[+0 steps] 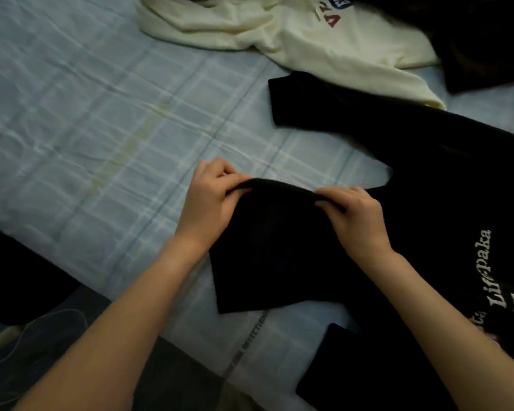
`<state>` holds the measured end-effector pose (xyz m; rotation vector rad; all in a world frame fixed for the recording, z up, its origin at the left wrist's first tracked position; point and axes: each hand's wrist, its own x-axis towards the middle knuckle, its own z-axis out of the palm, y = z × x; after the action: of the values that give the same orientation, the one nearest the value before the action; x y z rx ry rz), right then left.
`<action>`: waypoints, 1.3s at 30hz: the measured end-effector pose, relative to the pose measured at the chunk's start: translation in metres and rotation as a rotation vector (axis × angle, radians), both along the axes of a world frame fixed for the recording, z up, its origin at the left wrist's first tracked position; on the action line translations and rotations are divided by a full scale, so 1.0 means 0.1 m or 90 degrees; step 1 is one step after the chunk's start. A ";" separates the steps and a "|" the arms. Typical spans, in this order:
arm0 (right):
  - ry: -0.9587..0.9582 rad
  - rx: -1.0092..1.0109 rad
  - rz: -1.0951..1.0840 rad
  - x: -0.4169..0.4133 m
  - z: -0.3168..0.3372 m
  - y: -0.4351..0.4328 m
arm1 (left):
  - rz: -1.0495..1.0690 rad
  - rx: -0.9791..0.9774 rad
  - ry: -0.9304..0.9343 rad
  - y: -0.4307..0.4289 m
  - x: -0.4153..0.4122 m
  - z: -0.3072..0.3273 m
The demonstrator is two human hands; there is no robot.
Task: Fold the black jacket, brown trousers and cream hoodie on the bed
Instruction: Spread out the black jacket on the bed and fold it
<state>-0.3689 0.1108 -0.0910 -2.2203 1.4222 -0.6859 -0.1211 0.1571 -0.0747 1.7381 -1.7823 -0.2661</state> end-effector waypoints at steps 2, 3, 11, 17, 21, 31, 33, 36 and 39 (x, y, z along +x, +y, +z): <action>-0.060 -0.059 -0.072 0.14 0.14 -0.22 | -0.002 -0.064 -0.016 -0.32 0.09 0.23; -0.086 -0.084 -0.104 0.21 0.19 -0.35 | -0.004 -0.093 -0.033 -0.48 0.13 0.32; 0.180 0.131 -0.039 0.32 -0.17 -0.49 | -0.041 0.170 -0.275 -0.78 -0.31 -0.16; 0.334 0.139 -0.162 -0.45 -0.31 0.41 | -0.167 0.221 -0.353 -0.27 -0.31 -0.84; 0.386 0.236 -0.150 -0.56 -0.56 0.54 | -0.174 0.224 -0.361 -0.29 -0.40 -0.81; 0.213 0.226 -0.112 -1.08 0.21 1.53 | -0.216 0.153 -0.028 1.22 -1.41 -0.25; 0.252 0.207 -0.135 -1.28 0.23 1.90 | -0.288 0.254 -0.020 1.56 -1.69 -0.31; 0.222 0.174 -0.159 -1.53 0.23 2.26 | -0.360 0.360 -0.118 1.99 -1.92 -0.52; 0.216 0.134 -0.131 -1.58 0.18 2.57 | -0.351 0.310 -0.141 2.15 -1.91 -0.61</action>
<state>-0.5273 0.3680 -0.0727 -2.1115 1.8137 -0.2085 -0.3121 0.3718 -0.1357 1.5825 -2.5030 -0.8215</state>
